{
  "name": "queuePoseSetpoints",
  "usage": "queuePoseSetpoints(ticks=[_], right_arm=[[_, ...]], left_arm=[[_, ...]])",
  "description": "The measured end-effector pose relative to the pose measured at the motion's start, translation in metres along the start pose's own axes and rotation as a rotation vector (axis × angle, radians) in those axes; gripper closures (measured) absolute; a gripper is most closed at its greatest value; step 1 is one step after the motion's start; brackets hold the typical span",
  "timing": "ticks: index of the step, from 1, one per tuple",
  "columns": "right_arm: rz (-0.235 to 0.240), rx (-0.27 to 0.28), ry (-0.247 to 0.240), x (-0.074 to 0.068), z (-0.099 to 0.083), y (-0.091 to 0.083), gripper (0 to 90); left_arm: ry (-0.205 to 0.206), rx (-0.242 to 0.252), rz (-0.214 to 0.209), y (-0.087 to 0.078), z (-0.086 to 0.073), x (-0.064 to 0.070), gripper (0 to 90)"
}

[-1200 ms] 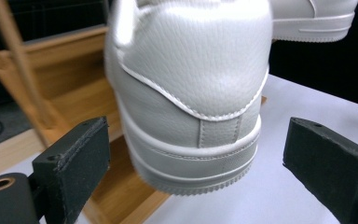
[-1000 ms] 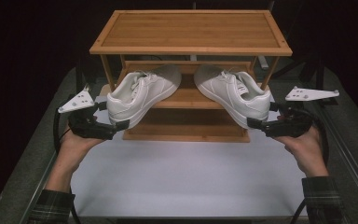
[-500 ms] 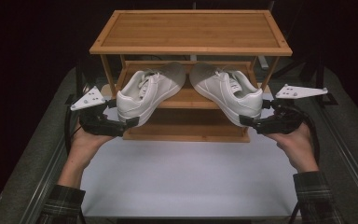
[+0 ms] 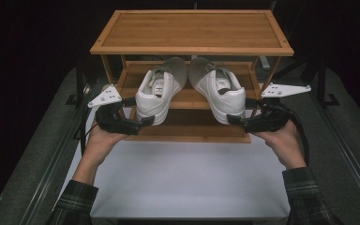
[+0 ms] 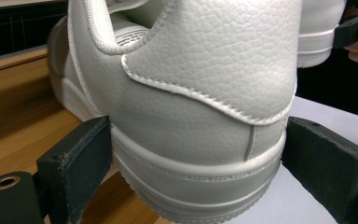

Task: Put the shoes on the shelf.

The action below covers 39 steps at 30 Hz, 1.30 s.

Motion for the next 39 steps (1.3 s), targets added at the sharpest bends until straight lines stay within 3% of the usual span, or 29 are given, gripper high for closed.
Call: queuePoseSetpoints(ticks=[13,23,27,39], right_arm=[[0.042,0.021,-0.025,-0.017,0.009,0.022,21.7],[0.071,0.037,-0.045,-0.028,0.014,0.036,30.9],[0.056,0.042,-0.054,-0.031,0.016,0.04,31.3],[0.075,0.034,-0.036,-0.03,0.014,0.038,31.3]], left_arm=[[0.005,0.007,-0.036,0.026,0.009,0.005,14.0],[0.026,-0.014,-0.027,0.039,0.014,0.006,14.8],[0.027,-0.015,-0.02,0.042,0.014,0.005,14.8],[0.018,-0.028,-0.025,0.039,0.013,0.005,15.0]])
Point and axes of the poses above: each handheld gripper's, and its own axes: y roughly forward along the jaws, z roughly out of its top, x roughly to its right, the point moved 5 cm from there along y, roughly forward along the jaws, and after that the axes turned 6 degrees about -z, right-handed, at the moved point
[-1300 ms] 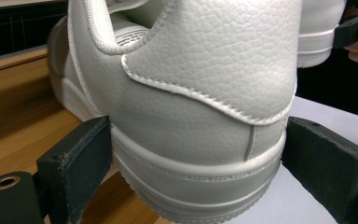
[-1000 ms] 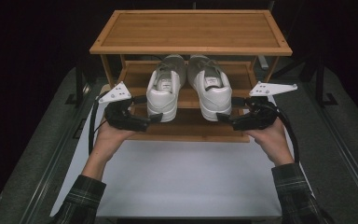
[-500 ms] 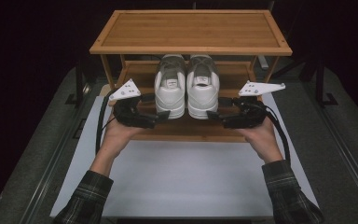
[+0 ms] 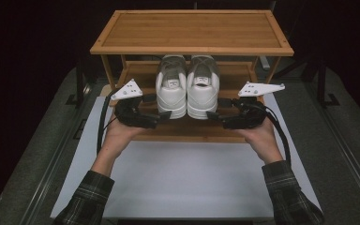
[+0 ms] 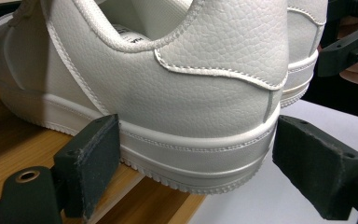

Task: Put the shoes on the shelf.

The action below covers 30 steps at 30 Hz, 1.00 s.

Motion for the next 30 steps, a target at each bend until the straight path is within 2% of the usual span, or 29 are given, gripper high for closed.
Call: queuePoseSetpoints(ticks=[4,6,12,15,17,21,27,28,29,30], right_arm=[[-0.015,0.002,0.003,0.003,-0.001,-0.004,27.3],[-0.026,0.002,0.024,0.009,-0.002,-0.011,23.7],[-0.08,-0.034,0.034,0.018,-0.006,-0.022,14.5],[-0.092,-0.045,0.041,0.02,-0.008,-0.026,14.0],[-0.127,-0.064,0.041,0.022,-0.009,-0.03,13.5],[-0.147,-0.074,0.035,0.025,-0.014,-0.037,9.6],[-0.183,-0.062,0.042,0.032,-0.028,-0.054,8.6],[-0.197,-0.055,0.044,0.034,-0.034,-0.061,8.6],[-0.197,-0.055,0.044,0.034,-0.034,-0.061,8.6],[-0.212,-0.045,0.05,0.037,-0.039,-0.067,8.6]], left_arm=[[-0.003,-0.002,0.005,-0.007,0.0,-0.001,14.9],[0.0,-0.01,0.008,-0.011,-0.001,-0.002,14.7],[-0.01,-0.03,0.018,-0.026,-0.003,-0.005,12.3],[-0.015,-0.046,0.024,-0.033,-0.006,-0.007,11.1],[-0.018,-0.06,0.03,-0.039,-0.008,-0.007,9.5],[-0.015,-0.079,0.044,-0.05,-0.012,-0.007,8.3],[-0.003,-0.108,0.092,-0.073,-0.023,-0.008,8.3],[-0.006,-0.111,0.102,-0.082,-0.026,-0.008,8.3],[-0.006,-0.111,0.102,-0.082,-0.026,-0.008,8.3],[-0.007,-0.111,0.116,-0.09,-0.03,-0.008,8.3]])
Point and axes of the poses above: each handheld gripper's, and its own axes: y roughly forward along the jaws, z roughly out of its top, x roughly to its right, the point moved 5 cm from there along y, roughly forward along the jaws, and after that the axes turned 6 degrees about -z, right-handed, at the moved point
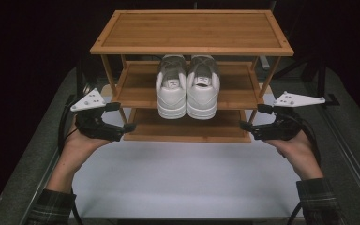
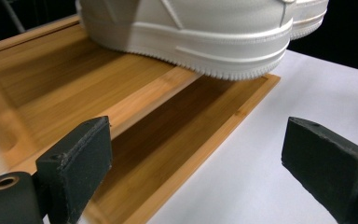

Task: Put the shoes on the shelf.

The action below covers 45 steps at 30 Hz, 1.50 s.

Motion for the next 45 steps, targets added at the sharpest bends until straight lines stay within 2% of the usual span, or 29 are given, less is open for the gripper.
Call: queuePoseSetpoints(ticks=[3,8,10,11,12,13,14,15,17,19,20,21,22,23,24,25,26,27,28,29,30,32,36,38,39,40,41,42,45], right_arm=[[-0.01,0.007,0.007,0.004,-0.005,-0.006,8.6],[-0.041,0.014,0.018,0.011,-0.02,-0.018,8.6],[-0.05,0.008,0.027,0.012,-0.026,-0.02,8.6],[-0.055,0.003,0.029,0.014,-0.033,-0.022,8.6],[-0.062,-0.003,0.034,0.015,-0.037,-0.023,8.6],[-0.063,-0.006,0.034,0.016,-0.041,-0.024,8.6],[-0.063,-0.011,0.037,0.016,-0.046,-0.024,8.6],[-0.063,-0.011,0.037,0.016,-0.046,-0.024,8.6],[-0.071,-0.035,0.05,0.018,-0.061,-0.026,8.6],[-0.072,-0.039,0.052,0.018,-0.065,-0.026,8.6],[-0.077,-0.057,0.055,0.019,-0.076,-0.026,8.6],[-0.077,-0.057,0.055,0.019,-0.076,-0.026,8.6],[-0.083,-0.07,0.06,0.02,-0.085,-0.025,8.6],[-0.082,-0.078,0.063,0.021,-0.09,-0.024,8.6],[-0.086,-0.086,0.067,0.021,-0.095,-0.024,8.6],[-0.093,-0.096,0.069,0.022,-0.101,-0.023,8.6],[-0.093,-0.096,0.069,0.022,-0.101,-0.023,8.6],[-0.095,-0.115,0.073,0.023,-0.111,-0.022,8.6],[-0.095,-0.115,0.073,0.023,-0.111,-0.022,8.6],[-0.104,-0.135,0.079,0.024,-0.122,-0.021,8.6],[-0.104,-0.135,0.079,0.024,-0.122,-0.021,8.6],[-0.111,-0.161,0.08,0.025,-0.135,-0.018,8.6],[-0.134,-0.197,0.075,0.026,-0.149,-0.015,8.5],[-0.151,-0.236,0.071,0.026,-0.161,-0.011,7.5],[-0.155,-0.251,0.069,0.027,-0.165,-0.01,7.5],[-0.16,-0.266,0.067,0.027,-0.17,-0.009,6.7],[-0.162,-0.272,0.066,0.027,-0.172,-0.008,6.0],[-0.167,-0.282,0.062,0.028,-0.175,-0.007,4.8],[-0.183,-0.306,0.051,0.029,-0.18,-0.005,2.8]], left_arm=[[-0.001,-0.001,0.012,-0.007,-0.005,0.0,8.3],[0.012,-0.021,0.042,-0.02,-0.025,0.003,8.3],[0.018,-0.039,0.053,-0.023,-0.035,0.003,8.3],[0.005,-0.044,0.063,-0.025,-0.046,0.004,8.3],[0.005,-0.044,0.063,-0.025,-0.046,0.004,8.3],[-0.005,-0.059,0.065,-0.027,-0.058,0.004,8.3],[-0.005,-0.059,0.065,-0.027,-0.058,0.004,8.3],[-0.013,-0.067,0.069,-0.027,-0.066,0.004,8.3],[-0.026,-0.08,0.075,-0.029,-0.079,0.004,8.3],[-0.036,-0.093,0.079,-0.03,-0.091,0.004,8.3],[-0.047,-0.094,0.075,-0.032,-0.102,0.004,8.3],[-0.047,-0.094,0.075,-0.032,-0.102,0.004,8.3],[-0.054,-0.105,0.078,-0.032,-0.114,0.004,8.3],[-0.054,-0.105,0.078,-0.032,-0.114,0.004,8.3],[-0.056,-0.13,0.089,-0.032,-0.127,0.004,8.3],[-0.056,-0.13,0.089,-0.032,-0.127,0.004,8.3],[-0.06,-0.139,0.095,-0.032,-0.133,0.003,8.3],[-0.069,-0.147,0.101,-0.032,-0.139,0.003,8.3],[-0.074,-0.156,0.104,-0.032,-0.145,0.003,8.3],[-0.076,-0.172,0.109,-0.031,-0.152,0.002,8.3],[-0.083,-0.184,0.115,-0.031,-0.158,0.001,8.3],[-0.09,-0.203,0.123,-0.029,-0.168,0.0,8.3],[-0.106,-0.258,0.14,-0.025,-0.189,-0.003,8.3],[-0.114,-0.298,0.144,-0.022,-0.204,-0.004,8.3],[-0.114,-0.298,0.144,-0.022,-0.204,-0.004,8.3],[-0.116,-0.321,0.147,-0.021,-0.213,-0.004,8.3],[-0.116,-0.321,0.147,-0.021,-0.213,-0.004,8.3],[-0.124,-0.336,0.151,-0.02,-0.22,-0.004,8.3],[-0.144,-0.324,0.153,-0.021,-0.224,-0.005,7.3]])
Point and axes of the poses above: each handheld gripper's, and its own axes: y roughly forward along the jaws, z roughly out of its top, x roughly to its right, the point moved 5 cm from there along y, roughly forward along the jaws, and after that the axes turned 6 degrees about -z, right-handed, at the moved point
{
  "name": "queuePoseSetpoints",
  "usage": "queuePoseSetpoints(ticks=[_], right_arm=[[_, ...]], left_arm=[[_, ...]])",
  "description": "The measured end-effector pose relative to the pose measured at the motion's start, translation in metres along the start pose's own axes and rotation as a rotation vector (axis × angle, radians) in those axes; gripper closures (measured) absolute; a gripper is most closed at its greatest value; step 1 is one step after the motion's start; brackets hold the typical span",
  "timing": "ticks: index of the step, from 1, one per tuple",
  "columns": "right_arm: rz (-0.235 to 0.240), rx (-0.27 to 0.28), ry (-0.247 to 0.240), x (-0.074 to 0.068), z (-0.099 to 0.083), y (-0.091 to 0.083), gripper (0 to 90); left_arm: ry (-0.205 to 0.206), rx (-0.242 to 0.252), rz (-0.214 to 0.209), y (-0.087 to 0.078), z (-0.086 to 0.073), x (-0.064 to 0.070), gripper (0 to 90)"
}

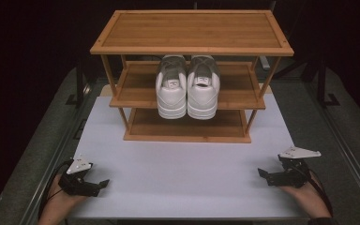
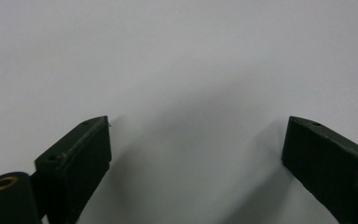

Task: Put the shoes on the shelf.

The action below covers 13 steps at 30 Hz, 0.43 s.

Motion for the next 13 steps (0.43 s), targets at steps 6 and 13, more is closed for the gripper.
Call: queuePoseSetpoints(ticks=[6,13], right_arm=[[-0.033,-0.078,-0.052,-0.001,-0.016,0.01,0.5],[-0.018,-0.056,-0.016,0.001,-0.019,0.011,0.3]], left_arm=[[-0.029,0.02,0.0,0.002,-0.004,-0.003,0.0],[-0.039,0.02,-0.01,0.003,-0.005,-0.004,0.0]])
Point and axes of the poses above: each handheld gripper's, and its own axes: y roughly forward along the jaws, z roughly out of its top, x roughly to its right, the point moved 5 cm from there along y, roughly forward along the jaws, and after that the axes turned 6 degrees about -z, right-handed, at the moved point
